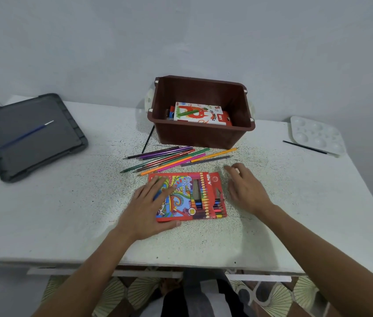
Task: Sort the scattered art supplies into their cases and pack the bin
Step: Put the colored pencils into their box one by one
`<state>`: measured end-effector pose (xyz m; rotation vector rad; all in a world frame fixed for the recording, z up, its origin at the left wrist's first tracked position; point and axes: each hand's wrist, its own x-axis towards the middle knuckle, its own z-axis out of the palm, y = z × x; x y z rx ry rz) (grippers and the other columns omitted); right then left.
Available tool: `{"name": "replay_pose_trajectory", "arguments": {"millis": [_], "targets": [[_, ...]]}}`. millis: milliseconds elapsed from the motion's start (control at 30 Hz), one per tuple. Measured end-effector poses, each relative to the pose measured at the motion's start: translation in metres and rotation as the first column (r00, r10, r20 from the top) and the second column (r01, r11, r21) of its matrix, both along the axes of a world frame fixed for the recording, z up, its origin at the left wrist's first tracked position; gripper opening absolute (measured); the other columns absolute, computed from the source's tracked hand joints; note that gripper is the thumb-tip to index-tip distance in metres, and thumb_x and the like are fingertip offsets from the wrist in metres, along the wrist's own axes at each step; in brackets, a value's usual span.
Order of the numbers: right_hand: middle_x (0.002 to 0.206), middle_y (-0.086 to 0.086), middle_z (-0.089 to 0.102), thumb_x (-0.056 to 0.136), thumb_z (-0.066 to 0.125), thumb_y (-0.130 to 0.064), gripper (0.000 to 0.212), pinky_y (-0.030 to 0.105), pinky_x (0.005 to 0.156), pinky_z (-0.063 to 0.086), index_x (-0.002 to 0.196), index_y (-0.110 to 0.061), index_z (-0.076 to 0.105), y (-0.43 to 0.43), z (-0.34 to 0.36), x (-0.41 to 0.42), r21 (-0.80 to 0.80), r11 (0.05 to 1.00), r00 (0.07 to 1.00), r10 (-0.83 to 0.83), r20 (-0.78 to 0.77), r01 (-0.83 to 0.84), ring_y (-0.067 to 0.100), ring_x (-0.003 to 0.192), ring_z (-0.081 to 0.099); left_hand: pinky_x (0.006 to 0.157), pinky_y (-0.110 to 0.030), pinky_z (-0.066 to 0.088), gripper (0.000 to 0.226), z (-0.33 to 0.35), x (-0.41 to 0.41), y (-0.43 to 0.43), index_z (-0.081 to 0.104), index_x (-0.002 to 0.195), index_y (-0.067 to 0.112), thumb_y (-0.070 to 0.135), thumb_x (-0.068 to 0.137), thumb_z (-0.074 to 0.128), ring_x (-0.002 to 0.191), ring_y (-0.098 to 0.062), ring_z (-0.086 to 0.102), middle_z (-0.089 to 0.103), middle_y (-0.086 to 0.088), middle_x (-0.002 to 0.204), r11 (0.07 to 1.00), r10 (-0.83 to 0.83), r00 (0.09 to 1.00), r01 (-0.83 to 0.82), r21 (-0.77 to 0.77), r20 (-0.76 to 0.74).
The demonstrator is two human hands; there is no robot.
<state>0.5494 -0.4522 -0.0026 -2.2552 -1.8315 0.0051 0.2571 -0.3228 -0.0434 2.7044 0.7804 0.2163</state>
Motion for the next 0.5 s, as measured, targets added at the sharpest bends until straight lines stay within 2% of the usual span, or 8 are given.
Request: {"name": "replay_pose_trajectory", "arguments": {"millis": [67,133,300,400,500], "targets": [[0.139,0.016,0.042,0.098,0.048,-0.020,0.047,0.038,0.069,0.052,0.143,-0.009,0.038,0.010,0.002,0.004,-0.059,0.996,0.997,-0.072,0.006,0.072,0.032,0.106,0.056,0.119,-0.038,0.001,0.096,0.000,-0.001,0.000,0.021,0.154,0.036,0.090,0.077,0.039,0.151,-0.010,-0.009,0.005,0.006,0.165,1.000,-0.001,1.000,0.001,0.004,-0.012],[0.147,0.017,0.034,0.099,0.047,-0.019,0.054,0.042,0.072,0.052,0.148,-0.010,0.030,0.018,0.005,0.006,-0.108,0.988,0.994,-0.111,0.023,0.113,0.035,0.108,0.056,0.119,-0.037,-0.001,0.096,0.000,-0.001,0.000,0.021,0.154,0.036,0.090,0.077,0.038,0.151,-0.010,-0.010,0.004,0.007,0.165,1.000,0.000,1.000,0.001,0.002,-0.013],[0.160,0.010,0.021,0.099,0.045,-0.016,0.064,0.045,0.080,0.055,0.155,-0.012,0.015,0.033,0.006,0.012,-0.254,0.960,0.989,-0.090,0.115,0.117,0.037,0.117,0.052,0.119,-0.038,-0.001,0.097,0.001,0.000,0.000,0.021,0.154,0.036,0.091,0.077,0.037,0.151,-0.010,-0.010,0.004,0.006,0.165,1.000,-0.001,1.000,0.001,-0.003,-0.013],[0.154,0.011,0.031,0.097,0.046,-0.011,0.063,0.043,0.073,0.053,0.154,-0.013,0.018,0.037,0.007,0.013,-0.264,0.957,0.987,-0.085,0.139,0.120,0.036,0.112,0.055,0.118,-0.038,0.000,0.096,0.000,0.000,0.001,0.023,0.154,0.034,0.090,0.077,0.039,0.151,-0.010,-0.009,0.006,0.006,0.165,1.000,0.002,1.000,-0.002,-0.005,0.000],[0.132,0.015,0.045,0.097,0.049,-0.009,0.053,0.038,0.062,0.049,0.147,-0.011,0.031,0.037,0.007,0.013,-0.244,0.961,0.981,-0.092,0.173,0.133,0.034,0.100,0.058,0.118,-0.038,-0.001,0.096,0.001,0.000,0.001,0.024,0.153,0.035,0.090,0.077,0.039,0.150,-0.009,-0.009,0.006,0.006,0.165,1.000,-0.002,1.000,0.002,-0.010,0.001]]}}
